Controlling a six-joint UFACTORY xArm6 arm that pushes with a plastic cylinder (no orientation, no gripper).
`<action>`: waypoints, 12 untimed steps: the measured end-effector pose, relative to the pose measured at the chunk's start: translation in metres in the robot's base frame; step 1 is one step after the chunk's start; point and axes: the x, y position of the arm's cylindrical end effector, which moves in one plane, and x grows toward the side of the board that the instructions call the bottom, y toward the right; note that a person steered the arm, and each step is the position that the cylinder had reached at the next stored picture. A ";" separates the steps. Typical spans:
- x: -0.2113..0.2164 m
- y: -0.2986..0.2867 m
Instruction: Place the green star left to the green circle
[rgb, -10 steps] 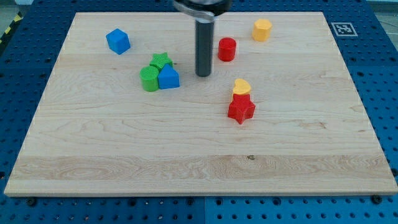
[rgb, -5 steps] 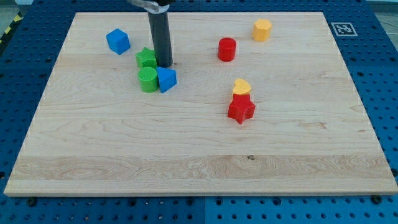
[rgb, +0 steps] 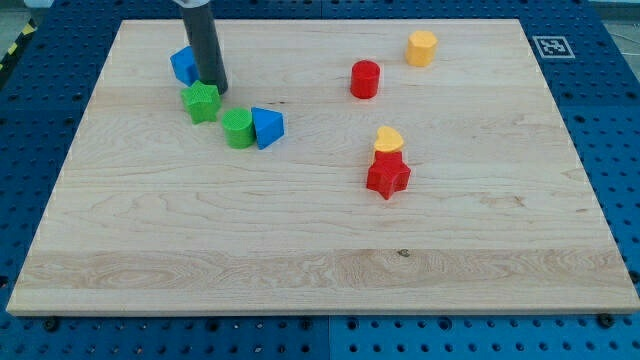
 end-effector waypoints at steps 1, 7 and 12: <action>0.000 0.000; 0.023 -0.056; 0.022 -0.103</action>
